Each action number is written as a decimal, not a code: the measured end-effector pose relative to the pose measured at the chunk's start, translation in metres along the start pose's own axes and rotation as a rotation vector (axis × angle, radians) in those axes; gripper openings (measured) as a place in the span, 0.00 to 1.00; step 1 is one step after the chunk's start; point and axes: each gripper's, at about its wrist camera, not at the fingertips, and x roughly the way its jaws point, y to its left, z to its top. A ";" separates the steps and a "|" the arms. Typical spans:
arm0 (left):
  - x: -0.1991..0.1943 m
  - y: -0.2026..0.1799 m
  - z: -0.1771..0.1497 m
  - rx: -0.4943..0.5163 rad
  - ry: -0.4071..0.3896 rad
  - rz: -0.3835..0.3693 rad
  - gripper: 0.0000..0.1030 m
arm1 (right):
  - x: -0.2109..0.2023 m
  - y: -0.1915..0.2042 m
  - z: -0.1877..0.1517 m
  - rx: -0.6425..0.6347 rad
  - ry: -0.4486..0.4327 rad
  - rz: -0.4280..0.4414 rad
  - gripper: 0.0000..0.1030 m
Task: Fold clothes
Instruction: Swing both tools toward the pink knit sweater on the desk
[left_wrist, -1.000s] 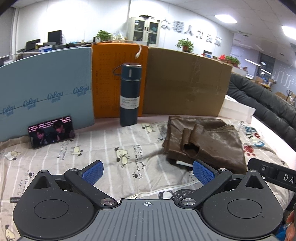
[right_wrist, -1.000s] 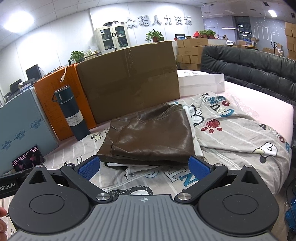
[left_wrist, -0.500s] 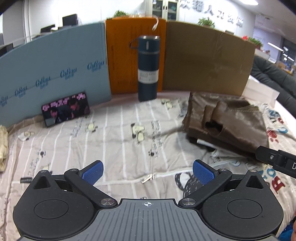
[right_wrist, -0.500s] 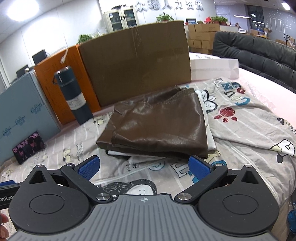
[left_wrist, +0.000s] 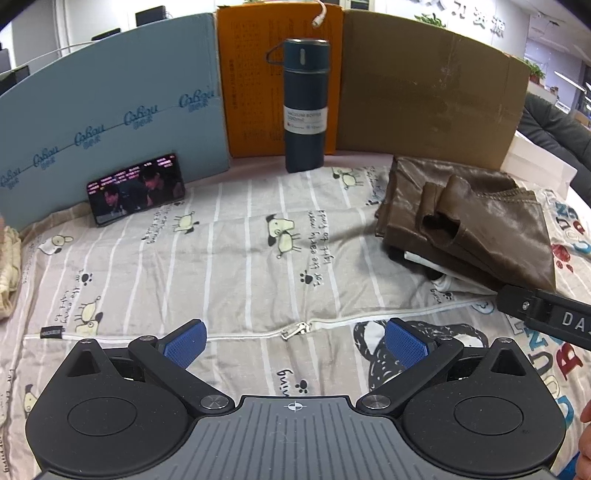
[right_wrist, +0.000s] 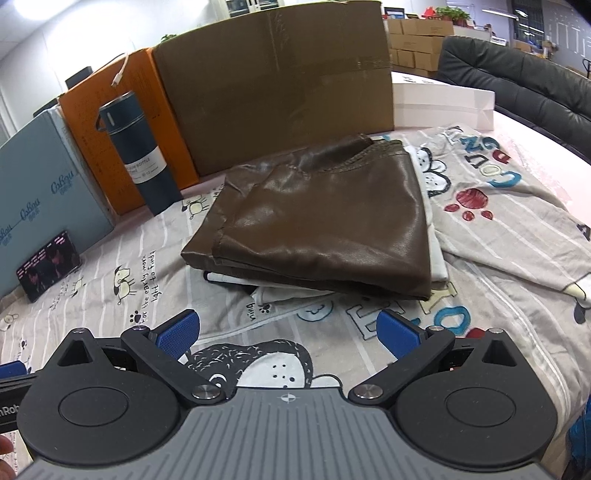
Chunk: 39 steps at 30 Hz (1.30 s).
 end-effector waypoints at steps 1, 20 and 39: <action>-0.001 0.002 0.000 -0.004 -0.006 0.003 1.00 | 0.001 0.002 0.000 -0.004 -0.001 0.003 1.00; -0.066 0.124 -0.009 -0.141 -0.272 -0.063 1.00 | -0.039 0.122 -0.016 -0.088 -0.125 0.053 1.00; -0.114 0.416 -0.048 -0.486 -0.520 0.445 1.00 | -0.035 0.474 -0.063 -0.630 -0.140 0.682 0.96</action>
